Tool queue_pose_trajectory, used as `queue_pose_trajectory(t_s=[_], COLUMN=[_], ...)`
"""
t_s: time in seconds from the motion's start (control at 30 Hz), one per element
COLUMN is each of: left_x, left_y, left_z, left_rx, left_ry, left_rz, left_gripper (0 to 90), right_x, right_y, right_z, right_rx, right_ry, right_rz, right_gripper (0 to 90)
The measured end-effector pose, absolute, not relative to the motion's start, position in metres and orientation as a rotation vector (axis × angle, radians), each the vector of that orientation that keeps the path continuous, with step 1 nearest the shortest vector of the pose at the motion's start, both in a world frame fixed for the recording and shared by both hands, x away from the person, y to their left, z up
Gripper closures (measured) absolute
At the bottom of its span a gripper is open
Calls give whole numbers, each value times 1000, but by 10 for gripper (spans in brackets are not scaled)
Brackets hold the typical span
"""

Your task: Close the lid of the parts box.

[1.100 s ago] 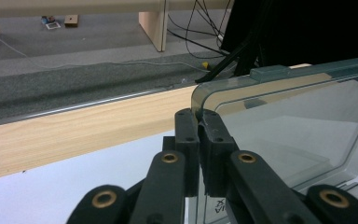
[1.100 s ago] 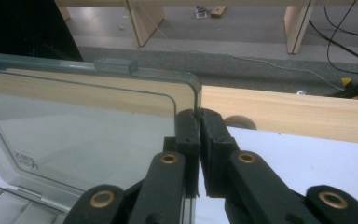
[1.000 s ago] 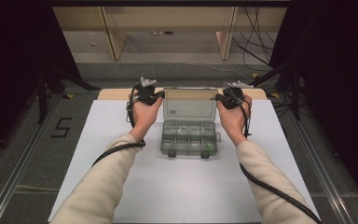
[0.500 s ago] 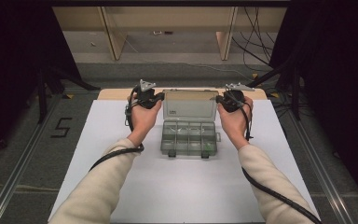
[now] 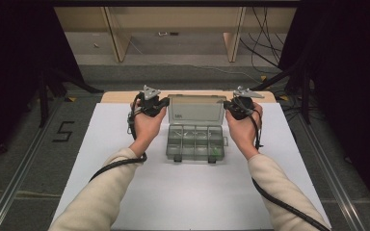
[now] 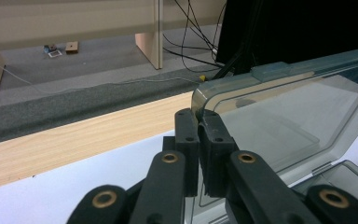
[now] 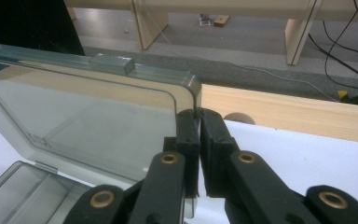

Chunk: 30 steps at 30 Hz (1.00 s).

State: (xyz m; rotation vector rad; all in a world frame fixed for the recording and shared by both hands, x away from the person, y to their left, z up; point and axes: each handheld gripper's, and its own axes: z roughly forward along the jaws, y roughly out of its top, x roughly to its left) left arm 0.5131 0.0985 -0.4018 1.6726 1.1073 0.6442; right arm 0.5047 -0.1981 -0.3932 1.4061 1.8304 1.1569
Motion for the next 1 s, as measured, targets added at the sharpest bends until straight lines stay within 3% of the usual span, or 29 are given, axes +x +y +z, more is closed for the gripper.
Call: queue_pose_trajectory(t_s=[1.0], left_x=[485], left_y=[98], left_z=[-409], left_rx=[1668], left_ry=[1044], left_rz=[721], left_gripper=[865], right_x=[481], right_y=[-200], right_z=[-396], right_rx=[1354], right_ry=[1844], right_rz=[1158], right_gripper=[873])
